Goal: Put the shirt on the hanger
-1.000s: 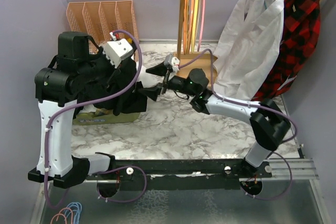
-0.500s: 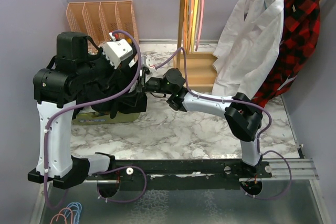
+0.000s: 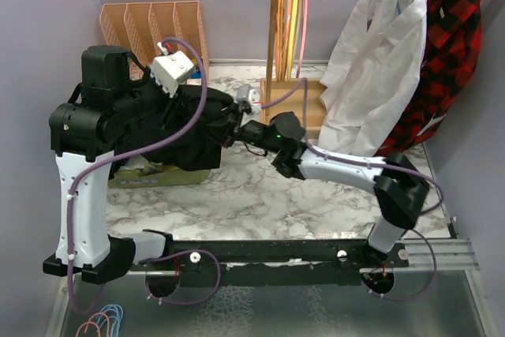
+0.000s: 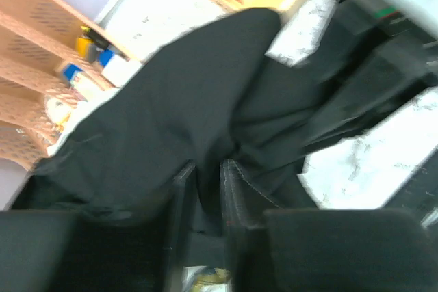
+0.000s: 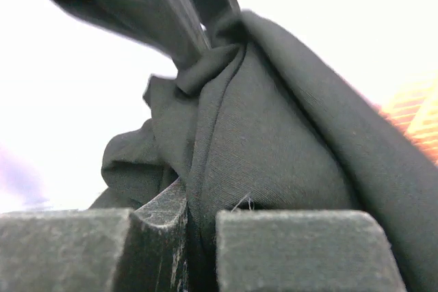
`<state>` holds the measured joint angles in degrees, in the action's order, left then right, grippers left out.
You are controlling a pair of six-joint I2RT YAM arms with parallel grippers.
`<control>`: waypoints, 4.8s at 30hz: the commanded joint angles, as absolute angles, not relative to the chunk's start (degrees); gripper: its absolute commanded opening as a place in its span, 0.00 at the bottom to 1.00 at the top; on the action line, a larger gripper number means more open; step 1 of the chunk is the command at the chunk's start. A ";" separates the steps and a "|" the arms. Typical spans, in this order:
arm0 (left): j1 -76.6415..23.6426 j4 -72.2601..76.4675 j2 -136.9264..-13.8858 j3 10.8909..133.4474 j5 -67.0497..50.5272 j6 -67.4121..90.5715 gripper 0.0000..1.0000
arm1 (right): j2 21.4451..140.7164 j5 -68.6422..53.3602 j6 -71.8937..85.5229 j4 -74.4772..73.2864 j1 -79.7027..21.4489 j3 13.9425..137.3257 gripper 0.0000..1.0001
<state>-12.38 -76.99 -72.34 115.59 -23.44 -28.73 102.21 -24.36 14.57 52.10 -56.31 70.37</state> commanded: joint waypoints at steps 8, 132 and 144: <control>-2.84 -64.23 -72.97 115.06 -10.08 -15.47 0.84 | 71.56 -1.93 2.59 43.01 -56.59 52.44 0.01; -4.44 -81.56 -82.20 114.55 -50.92 -39.27 0.90 | 64.88 10.87 11.71 -17.10 -60.10 72.49 0.01; -23.28 -61.86 -87.44 98.24 -38.09 -39.58 0.89 | 42.31 6.89 29.54 -38.17 -60.08 56.38 0.01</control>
